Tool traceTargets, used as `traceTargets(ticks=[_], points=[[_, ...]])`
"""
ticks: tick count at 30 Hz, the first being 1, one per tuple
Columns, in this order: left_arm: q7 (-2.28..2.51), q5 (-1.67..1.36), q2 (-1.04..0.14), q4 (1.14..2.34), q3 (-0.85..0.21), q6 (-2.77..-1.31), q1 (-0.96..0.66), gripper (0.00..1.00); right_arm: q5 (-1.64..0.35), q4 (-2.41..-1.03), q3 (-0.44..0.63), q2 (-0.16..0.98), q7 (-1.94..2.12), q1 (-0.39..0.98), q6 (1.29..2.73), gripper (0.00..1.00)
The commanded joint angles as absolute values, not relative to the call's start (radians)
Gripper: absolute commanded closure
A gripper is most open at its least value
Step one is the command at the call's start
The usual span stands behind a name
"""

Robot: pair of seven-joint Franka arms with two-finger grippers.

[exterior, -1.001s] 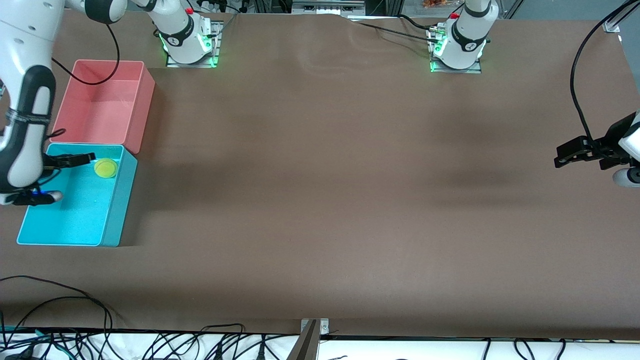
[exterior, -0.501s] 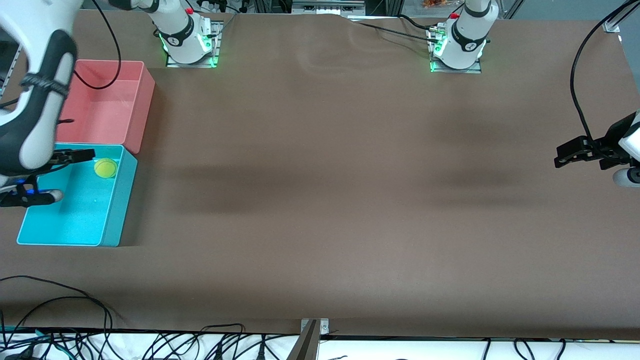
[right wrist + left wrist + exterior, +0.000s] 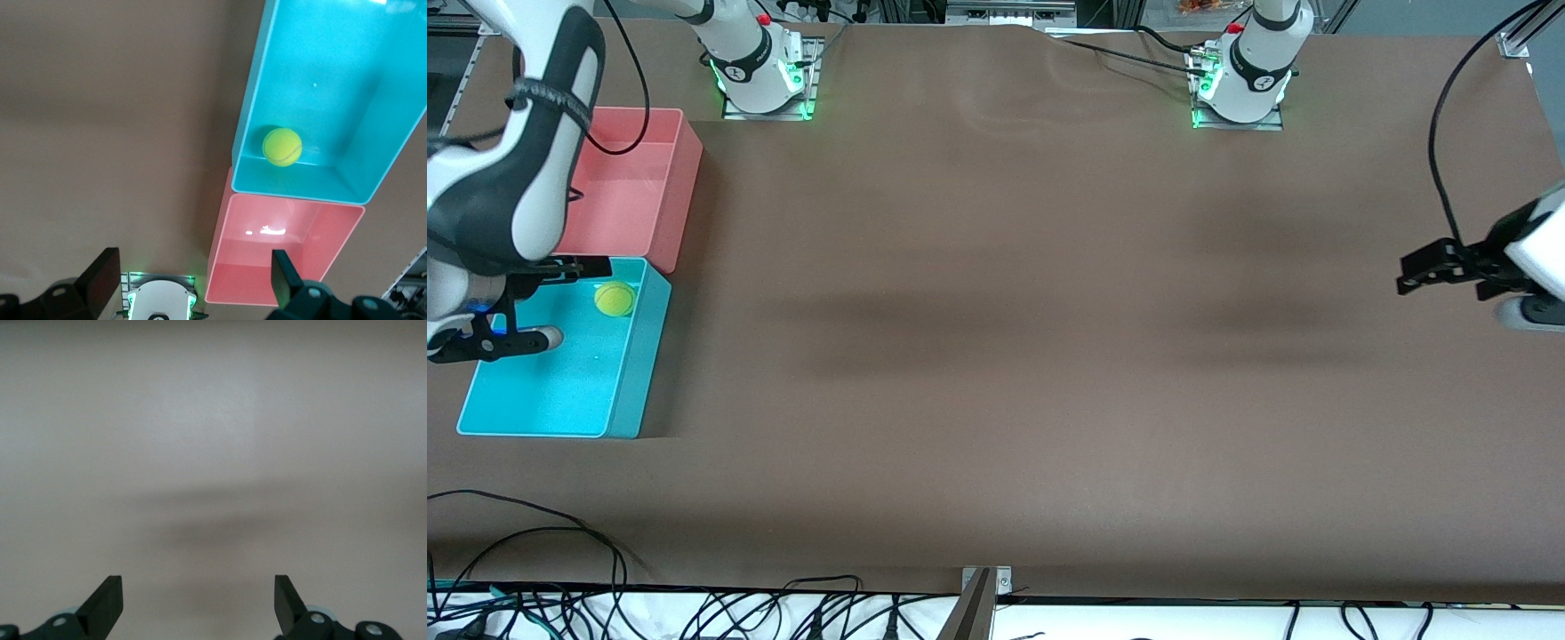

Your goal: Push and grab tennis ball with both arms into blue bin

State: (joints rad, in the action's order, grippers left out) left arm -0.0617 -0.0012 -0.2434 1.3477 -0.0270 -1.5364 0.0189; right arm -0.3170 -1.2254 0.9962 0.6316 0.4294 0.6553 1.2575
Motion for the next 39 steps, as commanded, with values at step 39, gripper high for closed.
traceTargets(ticks=[39], points=[[-0.037, -0.014, -0.245, 1.341, -0.051, -1.511, 0.029, 0.0, 0.003, -1.718, 0.089, -0.069, 0.012, 0.006, 1.548, 0.0]])
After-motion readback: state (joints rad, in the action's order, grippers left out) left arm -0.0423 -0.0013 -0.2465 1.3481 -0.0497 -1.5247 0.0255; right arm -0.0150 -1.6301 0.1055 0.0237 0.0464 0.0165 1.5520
